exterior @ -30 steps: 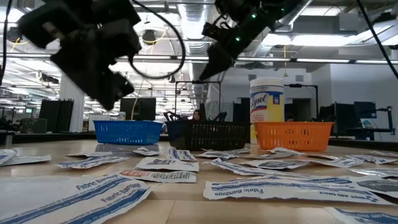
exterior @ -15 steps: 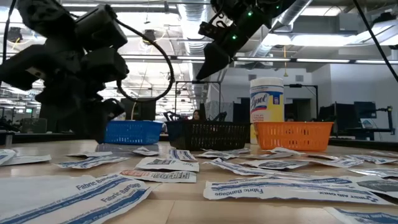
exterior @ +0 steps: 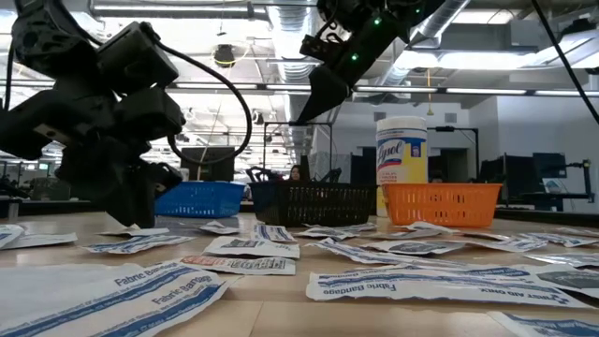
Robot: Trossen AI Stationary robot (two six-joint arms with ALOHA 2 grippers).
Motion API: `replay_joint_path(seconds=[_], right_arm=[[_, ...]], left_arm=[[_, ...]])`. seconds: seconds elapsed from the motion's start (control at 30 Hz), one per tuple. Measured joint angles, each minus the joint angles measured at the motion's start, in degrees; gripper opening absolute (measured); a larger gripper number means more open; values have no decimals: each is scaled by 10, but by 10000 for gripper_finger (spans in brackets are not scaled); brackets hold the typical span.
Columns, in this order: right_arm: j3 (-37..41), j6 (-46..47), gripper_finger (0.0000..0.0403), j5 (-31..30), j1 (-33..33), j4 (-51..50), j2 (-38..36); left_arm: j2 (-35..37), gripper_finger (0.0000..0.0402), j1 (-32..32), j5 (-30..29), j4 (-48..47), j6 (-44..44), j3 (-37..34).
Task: Pick & Place First Aid Supplies
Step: Put the ointment pack into the orange bin
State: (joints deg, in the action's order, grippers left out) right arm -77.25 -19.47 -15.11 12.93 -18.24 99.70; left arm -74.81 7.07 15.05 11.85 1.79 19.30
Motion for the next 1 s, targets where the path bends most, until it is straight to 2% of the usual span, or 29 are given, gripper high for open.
replay_joint_path(seconds=[0.23, 0.53, 0.67, 1.0], right_arm=[[0, -5, 230, 0, 1, 0, 0], [0, -5, 230, 0, 4, -1, 0], [0, -5, 230, 0, 4, -1, 0], [0, 11, 230, 0, 4, 5, 0]], left_arm=[[0, 9, 0, 4, 13, 62, -15], [7, 8, 11, 16, 56, 124, -20], [19, 28, 12, 17, 51, 126, -21], [18, 126, 13, 11, 72, 199, -20]])
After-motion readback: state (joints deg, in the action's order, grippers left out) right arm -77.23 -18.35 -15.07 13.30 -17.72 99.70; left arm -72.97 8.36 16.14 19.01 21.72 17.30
